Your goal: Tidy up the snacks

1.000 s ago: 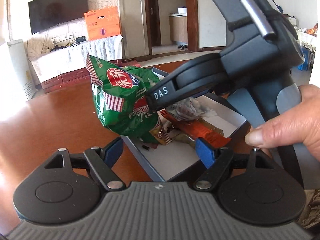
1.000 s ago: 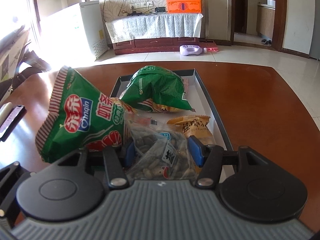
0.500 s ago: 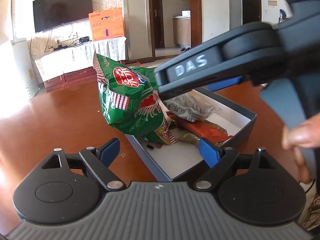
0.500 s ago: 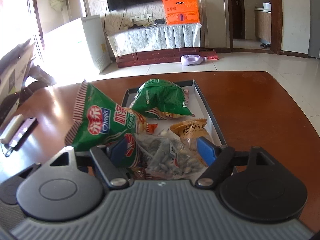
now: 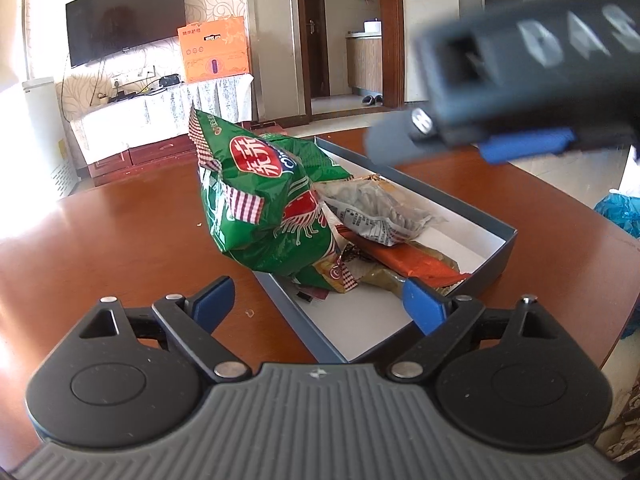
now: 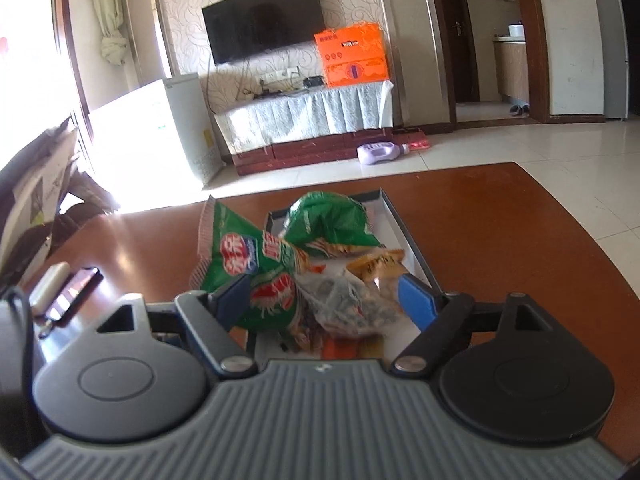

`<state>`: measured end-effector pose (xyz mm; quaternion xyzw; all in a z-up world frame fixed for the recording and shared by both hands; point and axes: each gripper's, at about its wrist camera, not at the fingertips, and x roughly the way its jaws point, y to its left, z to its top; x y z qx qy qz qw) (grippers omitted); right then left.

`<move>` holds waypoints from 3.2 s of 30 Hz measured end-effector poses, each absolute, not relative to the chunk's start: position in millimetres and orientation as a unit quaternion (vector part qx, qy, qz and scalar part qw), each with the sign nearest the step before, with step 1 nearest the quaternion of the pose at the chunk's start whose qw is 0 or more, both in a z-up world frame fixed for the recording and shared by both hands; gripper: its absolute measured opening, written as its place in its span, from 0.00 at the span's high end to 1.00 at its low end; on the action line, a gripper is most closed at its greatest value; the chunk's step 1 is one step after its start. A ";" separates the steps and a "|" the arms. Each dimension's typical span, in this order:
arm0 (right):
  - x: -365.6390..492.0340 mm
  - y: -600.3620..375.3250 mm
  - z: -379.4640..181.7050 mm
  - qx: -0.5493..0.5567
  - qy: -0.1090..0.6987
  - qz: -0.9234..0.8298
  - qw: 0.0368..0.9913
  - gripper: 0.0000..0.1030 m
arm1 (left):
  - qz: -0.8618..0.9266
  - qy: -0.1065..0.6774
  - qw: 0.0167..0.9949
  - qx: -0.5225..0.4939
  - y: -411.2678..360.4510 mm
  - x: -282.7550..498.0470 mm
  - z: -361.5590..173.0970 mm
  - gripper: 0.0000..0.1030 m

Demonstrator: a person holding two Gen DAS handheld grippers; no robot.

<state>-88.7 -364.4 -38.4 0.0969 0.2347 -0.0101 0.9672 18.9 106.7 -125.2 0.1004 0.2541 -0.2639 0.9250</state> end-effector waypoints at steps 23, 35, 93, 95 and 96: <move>-113.1 -363.4 -60.2 0.109 0.260 -0.021 0.959 0.20 | -0.222 0.273 0.932 0.092 114.4 31.1 -122.6 0.00; -150.3 -382.3 -53.9 0.163 0.205 -0.045 0.964 0.20 | -0.244 0.254 0.933 0.081 128.6 -12.1 -86.8 0.00; -221.8 -375.4 -67.8 0.194 0.208 -0.103 0.953 0.12 | -0.278 0.225 0.929 0.095 156.4 -114.9 -55.5 0.00; -221.3 -375.4 -67.7 0.193 0.209 -0.102 0.953 0.12 | -0.277 0.225 0.929 0.095 156.3 -114.7 -55.5 0.00; -221.2 -375.2 -67.7 0.193 0.210 -0.102 0.953 0.12 | -0.278 0.225 0.929 0.095 156.3 -114.3 -55.6 0.00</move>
